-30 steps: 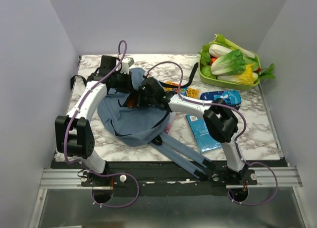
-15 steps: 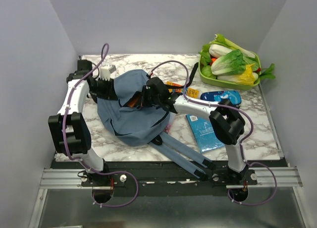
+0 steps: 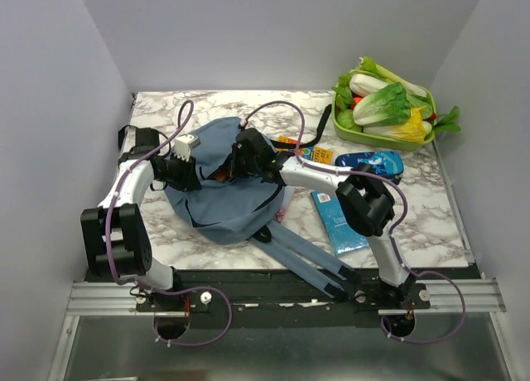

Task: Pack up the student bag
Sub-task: Place the personal item in the student bag.

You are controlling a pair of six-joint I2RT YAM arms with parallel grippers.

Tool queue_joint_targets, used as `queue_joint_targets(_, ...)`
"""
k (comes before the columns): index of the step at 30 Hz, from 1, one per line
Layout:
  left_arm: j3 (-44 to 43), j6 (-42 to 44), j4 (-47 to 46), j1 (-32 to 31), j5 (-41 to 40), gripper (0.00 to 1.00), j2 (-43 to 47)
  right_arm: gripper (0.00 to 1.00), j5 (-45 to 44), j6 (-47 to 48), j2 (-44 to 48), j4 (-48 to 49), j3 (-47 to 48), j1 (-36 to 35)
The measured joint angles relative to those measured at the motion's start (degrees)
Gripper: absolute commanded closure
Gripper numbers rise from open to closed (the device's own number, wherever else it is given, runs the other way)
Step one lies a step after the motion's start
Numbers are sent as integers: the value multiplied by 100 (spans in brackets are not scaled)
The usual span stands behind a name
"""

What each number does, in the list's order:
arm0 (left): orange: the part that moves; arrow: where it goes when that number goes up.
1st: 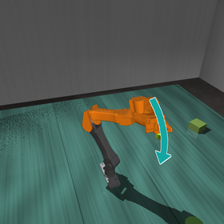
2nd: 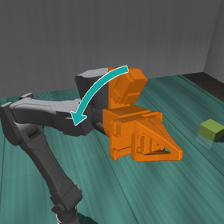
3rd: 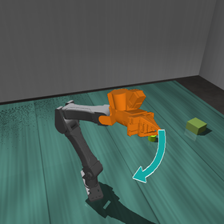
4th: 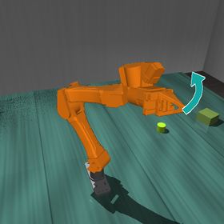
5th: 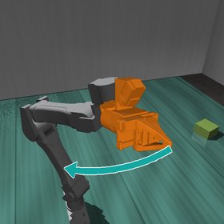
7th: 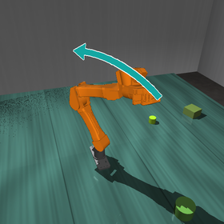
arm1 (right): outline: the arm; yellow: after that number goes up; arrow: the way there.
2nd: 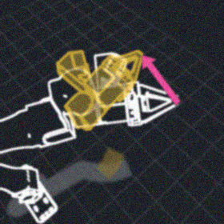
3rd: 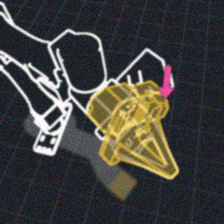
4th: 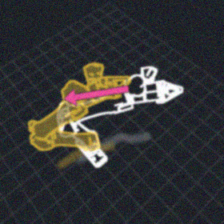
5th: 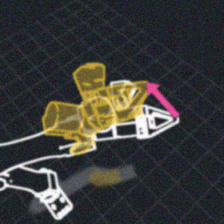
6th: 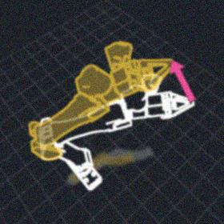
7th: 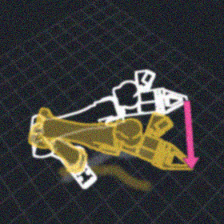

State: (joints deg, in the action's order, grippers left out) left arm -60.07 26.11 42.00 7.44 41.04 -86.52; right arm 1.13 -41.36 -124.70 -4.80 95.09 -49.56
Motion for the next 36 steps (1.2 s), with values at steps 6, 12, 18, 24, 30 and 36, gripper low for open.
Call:
queue_joint_targets(6,310,-129,-824,-9,-2,63,118,96,-42,55,85,4,-212,-11)
queue_joint_targets(12,804,-42,-1368,-50,-44,52,140,96,-44,101,367,20,-662,-22)
queue_joint_targets(18,1113,-83,-1856,-133,-297,48,308,96,-39,114,444,50,-752,-24)
queue_joint_targets(24,1145,-201,-2343,-321,-439,73,328,97,-20,111,376,28,-516,-26)
queue_joint_targets(30,1353,-249,-2623,-433,-448,92,328,99,-9,94,44,2,-2,-46)
queue_joint_targets(36,1432,-190,-2664,-446,-468,92,424,99,-13,96,-81,-105,118,-70)
